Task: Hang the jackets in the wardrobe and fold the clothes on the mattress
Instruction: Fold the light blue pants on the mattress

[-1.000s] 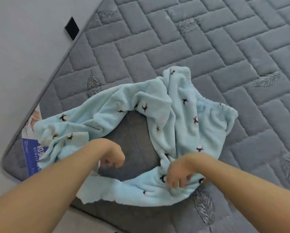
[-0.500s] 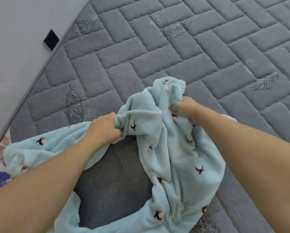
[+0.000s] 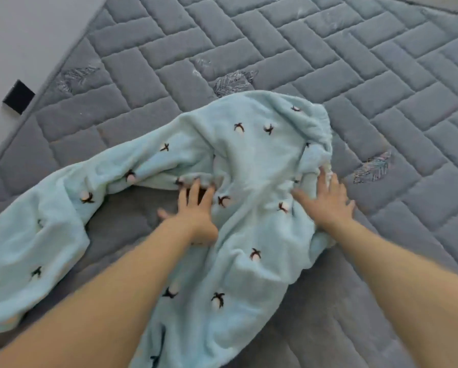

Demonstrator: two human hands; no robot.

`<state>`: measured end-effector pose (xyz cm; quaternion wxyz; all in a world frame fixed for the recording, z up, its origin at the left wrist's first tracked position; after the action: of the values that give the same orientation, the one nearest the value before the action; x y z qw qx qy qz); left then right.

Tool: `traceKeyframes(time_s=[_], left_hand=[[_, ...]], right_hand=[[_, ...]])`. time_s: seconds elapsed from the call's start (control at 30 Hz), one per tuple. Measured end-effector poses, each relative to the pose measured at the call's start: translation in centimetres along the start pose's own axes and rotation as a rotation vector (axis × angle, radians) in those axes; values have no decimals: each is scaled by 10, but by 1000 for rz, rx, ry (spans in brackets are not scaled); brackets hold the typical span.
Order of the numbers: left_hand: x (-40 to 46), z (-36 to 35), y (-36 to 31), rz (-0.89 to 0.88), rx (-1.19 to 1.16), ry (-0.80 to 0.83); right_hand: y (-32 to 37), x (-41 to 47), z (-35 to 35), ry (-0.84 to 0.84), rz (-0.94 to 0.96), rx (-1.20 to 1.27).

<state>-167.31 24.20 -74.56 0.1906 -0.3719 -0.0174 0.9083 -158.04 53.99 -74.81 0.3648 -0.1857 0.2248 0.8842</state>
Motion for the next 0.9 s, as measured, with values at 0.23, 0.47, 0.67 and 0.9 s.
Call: traceKeyframes(time_s=[0.23, 0.47, 0.67, 0.9], left_hand=[[47, -51, -13, 296, 0, -91], [57, -55, -7, 413, 61, -78], [65, -58, -7, 451, 63, -138], [-4, -16, -47, 165, -137, -365]], right_hand=[[-1, 19, -41, -432, 73, -144], [2, 13, -20, -284, 113, 142], [-83, -24, 12, -67, 67, 517], [-50, -58, 22, 142, 136, 1076]])
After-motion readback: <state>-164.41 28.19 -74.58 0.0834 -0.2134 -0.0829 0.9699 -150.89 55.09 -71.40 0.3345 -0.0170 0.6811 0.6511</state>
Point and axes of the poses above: each hand's wrist, its own x-axis towards the middle knuckle, its own z-axis out of the back of the hand, y = z × x, the point moved 4 cm from there along x, towards the middle knuckle
